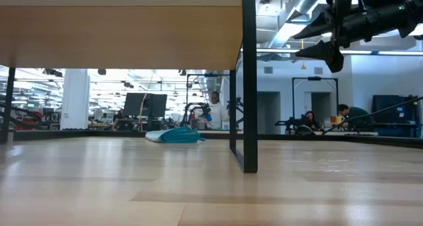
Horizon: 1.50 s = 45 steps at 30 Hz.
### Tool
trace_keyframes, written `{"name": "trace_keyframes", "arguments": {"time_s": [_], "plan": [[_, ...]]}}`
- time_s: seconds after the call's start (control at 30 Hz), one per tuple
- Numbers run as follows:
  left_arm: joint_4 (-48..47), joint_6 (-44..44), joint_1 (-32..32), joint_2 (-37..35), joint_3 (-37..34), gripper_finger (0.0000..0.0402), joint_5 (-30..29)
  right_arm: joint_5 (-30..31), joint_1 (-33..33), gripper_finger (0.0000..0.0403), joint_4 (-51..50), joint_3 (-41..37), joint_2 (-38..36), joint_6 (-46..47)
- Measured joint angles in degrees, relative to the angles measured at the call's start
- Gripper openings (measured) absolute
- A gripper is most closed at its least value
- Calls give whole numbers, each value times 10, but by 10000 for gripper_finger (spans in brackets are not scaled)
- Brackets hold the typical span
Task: Stack small to large cups/mugs on shelf
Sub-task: Put the white cup on the shelf
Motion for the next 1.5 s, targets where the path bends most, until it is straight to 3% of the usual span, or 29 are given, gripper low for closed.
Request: {"name": "trace_keyframes", "arguments": {"time_s": [0.47, 0.93, 1.13, 1.5], "plan": [[-156, 61, 58, -86, 0, 0, -3, 28, 0, 249, -2, 0, 0, 0], [-157, 299, 216, -92, 0, 0, -10, 53, 0, 249, -4, 0, 0, 3], [-157, 374, 284, -79, 2, 0, 37, 55, 0, 249, -4, 0, 0, 5], [-154, 459, 329, -46, 4, 0, 100, 56, 0, 249, -6, 0, 0, 5]]}}
